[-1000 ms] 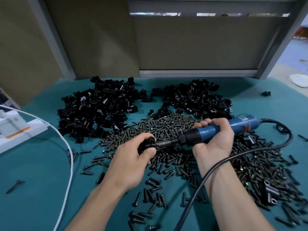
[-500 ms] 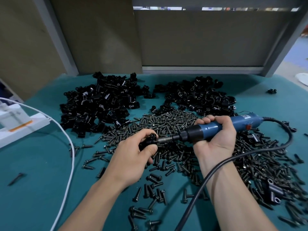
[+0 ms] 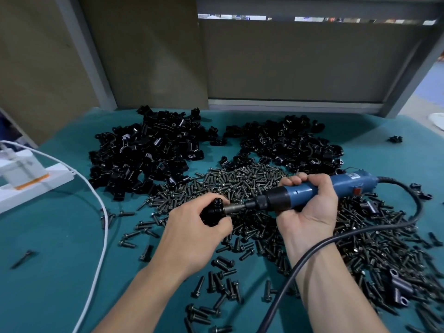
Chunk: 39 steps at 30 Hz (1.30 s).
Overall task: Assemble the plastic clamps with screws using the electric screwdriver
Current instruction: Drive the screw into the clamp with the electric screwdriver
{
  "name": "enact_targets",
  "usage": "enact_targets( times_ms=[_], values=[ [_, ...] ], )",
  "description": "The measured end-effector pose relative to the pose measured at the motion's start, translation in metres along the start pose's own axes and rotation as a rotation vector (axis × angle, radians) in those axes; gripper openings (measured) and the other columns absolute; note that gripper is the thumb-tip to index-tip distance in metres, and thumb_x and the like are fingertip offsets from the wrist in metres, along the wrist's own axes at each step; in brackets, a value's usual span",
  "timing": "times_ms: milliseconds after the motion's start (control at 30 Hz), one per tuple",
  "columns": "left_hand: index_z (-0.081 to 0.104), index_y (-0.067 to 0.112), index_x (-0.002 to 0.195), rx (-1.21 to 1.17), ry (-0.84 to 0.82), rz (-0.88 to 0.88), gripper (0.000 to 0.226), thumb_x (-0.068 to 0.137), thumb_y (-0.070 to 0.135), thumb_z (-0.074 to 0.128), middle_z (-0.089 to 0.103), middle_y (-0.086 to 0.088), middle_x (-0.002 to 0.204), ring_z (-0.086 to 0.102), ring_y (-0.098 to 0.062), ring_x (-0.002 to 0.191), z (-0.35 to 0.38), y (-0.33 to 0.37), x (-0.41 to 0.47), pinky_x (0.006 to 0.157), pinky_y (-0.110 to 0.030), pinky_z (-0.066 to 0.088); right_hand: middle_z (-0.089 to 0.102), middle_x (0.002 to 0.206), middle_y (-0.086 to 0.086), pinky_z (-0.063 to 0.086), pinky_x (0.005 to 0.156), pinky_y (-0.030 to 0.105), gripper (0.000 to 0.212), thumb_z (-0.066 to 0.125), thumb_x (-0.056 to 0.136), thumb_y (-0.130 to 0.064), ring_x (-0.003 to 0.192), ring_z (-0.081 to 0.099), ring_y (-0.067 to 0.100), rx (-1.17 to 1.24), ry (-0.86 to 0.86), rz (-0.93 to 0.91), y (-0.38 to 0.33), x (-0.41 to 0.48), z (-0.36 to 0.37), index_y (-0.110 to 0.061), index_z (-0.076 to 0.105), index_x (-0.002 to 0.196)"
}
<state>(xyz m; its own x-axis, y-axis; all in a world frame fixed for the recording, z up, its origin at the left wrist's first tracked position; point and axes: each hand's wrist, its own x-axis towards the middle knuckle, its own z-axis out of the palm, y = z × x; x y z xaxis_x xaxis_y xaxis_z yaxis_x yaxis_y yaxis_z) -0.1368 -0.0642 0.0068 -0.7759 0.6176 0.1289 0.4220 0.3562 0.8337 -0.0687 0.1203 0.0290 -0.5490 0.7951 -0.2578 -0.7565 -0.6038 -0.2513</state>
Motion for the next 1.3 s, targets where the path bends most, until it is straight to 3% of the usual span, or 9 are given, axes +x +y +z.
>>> enact_targets(
  times_ms=[100,267,567,867,967,1133,1300],
  values=[
    [0.066,0.039,0.088,0.034,0.028,-0.022,0.013,0.084,0.039,0.079,0.06,0.017,0.063,0.046,-0.003,0.046,0.0,0.0,0.001,0.044,-0.014,0.036,0.055,0.067,0.001,0.05,0.062,0.027,0.02,0.054,0.091,0.001,0.053,0.053,0.013,-0.006,-0.003,0.005,0.002,-0.001,0.0,-0.013,0.048,0.104],
    [0.064,0.04,0.084,0.066,0.042,-0.07,0.019,0.083,0.025,0.076,0.06,0.022,0.063,0.043,-0.004,0.041,0.003,0.002,0.002,0.04,-0.016,0.032,0.055,0.068,0.001,0.05,0.061,0.028,0.018,0.054,0.091,0.001,0.054,0.053,0.013,-0.041,0.0,-0.004,0.003,-0.002,0.0,-0.013,0.048,0.101],
    [0.063,0.036,0.079,0.081,0.051,-0.102,0.02,0.086,0.022,0.075,0.058,0.023,0.061,0.043,-0.005,0.044,0.005,0.001,0.004,0.042,-0.016,0.034,0.055,0.066,0.001,0.052,0.062,0.028,0.015,0.054,0.09,0.002,0.055,0.053,0.013,-0.049,0.005,-0.009,0.006,-0.005,0.001,-0.012,0.049,0.096],
    [0.061,0.031,0.079,0.096,0.061,-0.1,0.017,0.087,0.025,0.074,0.056,0.007,0.061,0.043,-0.006,0.045,0.005,0.003,0.004,0.044,-0.019,0.035,0.057,0.065,0.0,0.054,0.062,0.028,0.014,0.055,0.09,0.001,0.054,0.055,0.012,-0.053,-0.007,-0.005,0.009,-0.007,0.001,-0.012,0.05,0.093],
    [0.057,0.023,0.077,0.089,0.049,-0.124,0.019,0.086,0.027,0.073,0.052,0.009,0.059,0.038,-0.007,0.043,0.005,0.005,0.005,0.042,-0.019,0.031,0.057,0.069,0.001,0.054,0.064,0.028,0.014,0.056,0.09,-0.001,0.057,0.055,0.014,-0.03,-0.058,-0.001,0.007,-0.006,0.001,-0.012,0.05,0.097],
    [0.058,0.013,0.078,0.017,0.028,-0.172,0.022,0.085,0.024,0.075,0.049,0.011,0.053,0.038,-0.009,0.041,0.001,0.004,0.009,0.04,-0.021,0.029,0.055,0.073,0.001,0.053,0.066,0.028,0.013,0.051,0.088,-0.002,0.058,0.054,0.016,-0.067,-0.197,0.012,0.005,-0.004,0.004,-0.014,0.052,0.088],
    [0.064,0.018,0.077,-0.029,-0.019,-0.175,0.017,0.082,0.022,0.08,0.052,0.013,0.048,0.04,-0.006,0.038,-0.005,0.005,0.01,0.037,-0.018,0.03,0.055,0.076,0.002,0.053,0.072,0.03,0.026,0.055,0.078,-0.001,0.064,0.054,0.017,-0.144,-0.348,0.094,-0.008,-0.001,0.001,-0.012,0.06,0.101]
  ],
)
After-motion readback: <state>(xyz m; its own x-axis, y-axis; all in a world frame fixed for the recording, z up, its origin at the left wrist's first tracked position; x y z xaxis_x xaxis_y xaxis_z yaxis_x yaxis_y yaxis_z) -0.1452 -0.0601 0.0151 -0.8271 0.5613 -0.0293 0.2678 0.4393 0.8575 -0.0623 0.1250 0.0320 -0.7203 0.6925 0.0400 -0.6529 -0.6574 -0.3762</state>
